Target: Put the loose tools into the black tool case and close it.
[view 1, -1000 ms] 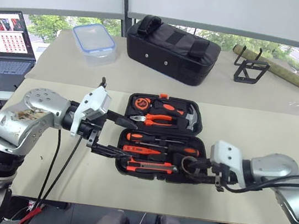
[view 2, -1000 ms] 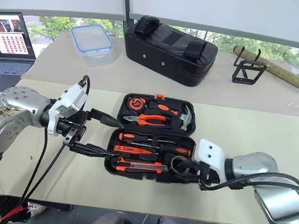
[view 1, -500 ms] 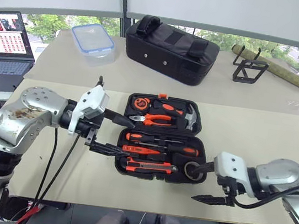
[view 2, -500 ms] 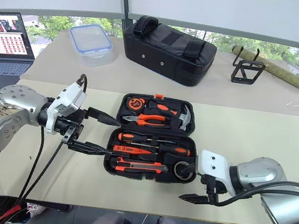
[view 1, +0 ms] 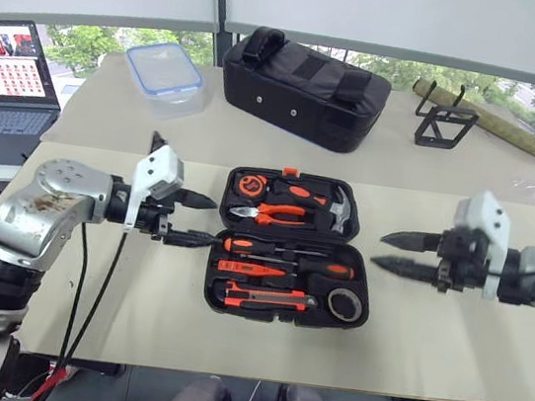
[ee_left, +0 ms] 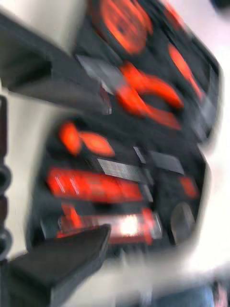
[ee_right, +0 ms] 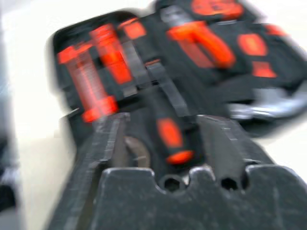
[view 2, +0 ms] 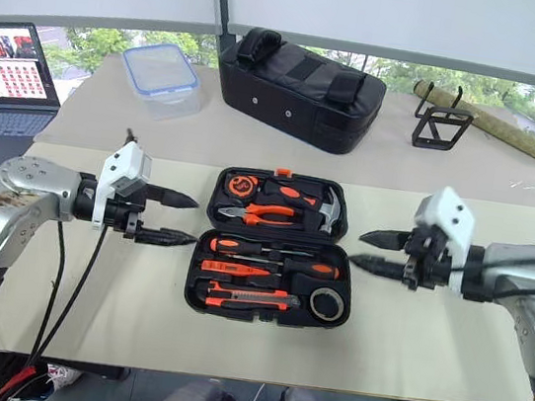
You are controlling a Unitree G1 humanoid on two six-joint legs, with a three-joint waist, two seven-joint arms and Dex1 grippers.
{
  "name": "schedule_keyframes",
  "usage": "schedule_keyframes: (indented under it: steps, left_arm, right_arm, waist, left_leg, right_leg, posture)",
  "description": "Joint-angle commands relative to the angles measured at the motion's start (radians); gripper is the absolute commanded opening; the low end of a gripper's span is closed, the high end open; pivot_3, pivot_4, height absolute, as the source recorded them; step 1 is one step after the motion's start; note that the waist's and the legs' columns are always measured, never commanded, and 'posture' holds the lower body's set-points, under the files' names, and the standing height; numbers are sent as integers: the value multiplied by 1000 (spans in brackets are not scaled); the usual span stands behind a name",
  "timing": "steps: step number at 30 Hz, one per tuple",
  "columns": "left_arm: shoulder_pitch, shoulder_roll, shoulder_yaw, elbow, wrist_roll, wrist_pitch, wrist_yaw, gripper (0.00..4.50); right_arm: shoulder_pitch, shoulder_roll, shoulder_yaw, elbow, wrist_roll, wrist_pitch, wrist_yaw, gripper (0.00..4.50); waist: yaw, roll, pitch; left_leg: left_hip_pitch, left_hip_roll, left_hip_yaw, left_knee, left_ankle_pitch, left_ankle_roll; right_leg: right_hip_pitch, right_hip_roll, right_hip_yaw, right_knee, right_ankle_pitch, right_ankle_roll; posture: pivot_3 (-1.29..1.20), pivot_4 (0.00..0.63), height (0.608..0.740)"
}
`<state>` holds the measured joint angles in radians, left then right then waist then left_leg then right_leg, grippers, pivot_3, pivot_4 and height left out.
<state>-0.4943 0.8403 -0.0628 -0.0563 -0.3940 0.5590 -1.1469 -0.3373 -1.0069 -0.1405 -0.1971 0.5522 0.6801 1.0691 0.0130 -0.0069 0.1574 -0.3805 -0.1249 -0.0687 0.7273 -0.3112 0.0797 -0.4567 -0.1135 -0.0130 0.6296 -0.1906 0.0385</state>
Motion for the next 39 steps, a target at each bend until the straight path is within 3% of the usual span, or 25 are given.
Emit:
schedule_keyframes:
  steps: [1, 4, 7, 16, 22, 28, 38, 39]
  left_arm:
    - [35, 8, -9, 64, 84, -90, 37, 2302]
    - [51, -15, -34, 101, 126, -133, 46, 1159]
    - [48, -56, -52, 104, 127, -132, 48, 21]
    - [67, -116, -133, 12, 105, -92, -8, 21]
    - [126, -93, -139, -66, 89, -86, -49, 21]
    - [199, -60, -121, -103, 115, -100, -36, 21]
    - [235, 68, -4, 7, 126, -97, -14, 21]
    - [186, 61, 14, 50, 102, -34, 1, 264]
  right_arm:
    - [-10, 9, 40, 94, -102, -90, -22, 1041]
    - [-14, 26, 118, 161, -196, -193, -5, 15]
    - [-33, 53, 186, 197, -257, -269, 21, 0]
    - [-62, 113, 299, 169, -348, -390, 92, 0]
    - [-4, 90, 276, 49, -318, -371, 147, 0]
    - [95, 71, 227, 2, -355, -366, 94, 0]
    - [150, -8, 104, 110, -367, -364, 49, 0]
    - [109, 6, 86, 140, -334, -308, 42, 287]
  waist:
    - [1, 0, 0]
    - [1, 0, 0]
    - [1, 0, 0]
    - [-2, 0, 0]
    - [-2, 0, 0]
    - [-1, 0, 0]
    - [-2, 1, 0]
    - [-2, 1, 0]
  left_leg:
    - [0, 0, 0, 0, 0, 0]
    - [-1, 0, 0, 0, 0, 0]
    - [-2, -1, 0, 0, 0, 0]
    - [-2, 0, 0, 1, 0, 0]
    - [-3, 0, 0, 0, 0, 0]
    - [-2, 0, 0, 0, 0, 0]
    - [1, 0, 0, 0, 0, 0]
    - [2, 0, 0, -1, 0, 0]
  right_leg:
    - [0, 0, 0, 0, 0, 0]
    - [-1, 0, -1, 0, 0, 0]
    - [-1, 0, -1, 0, 0, 0]
    - [-2, 1, -1, 1, 0, 0]
    - [-3, 1, -1, 0, 0, 0]
    - [-2, 1, -1, 0, 0, 0]
    - [0, 1, -1, 0, 0, 0]
    - [0, 1, -1, 0, 0, 0]
  posture:
    - [0, 150, 715]
    - [0, 150, 715]
    - [0, 150, 715]
    - [0, 150, 715]
    - [0, 150, 715]
    - [0, 150, 715]
    - [0, 150, 715]
    - [0, 150, 715]
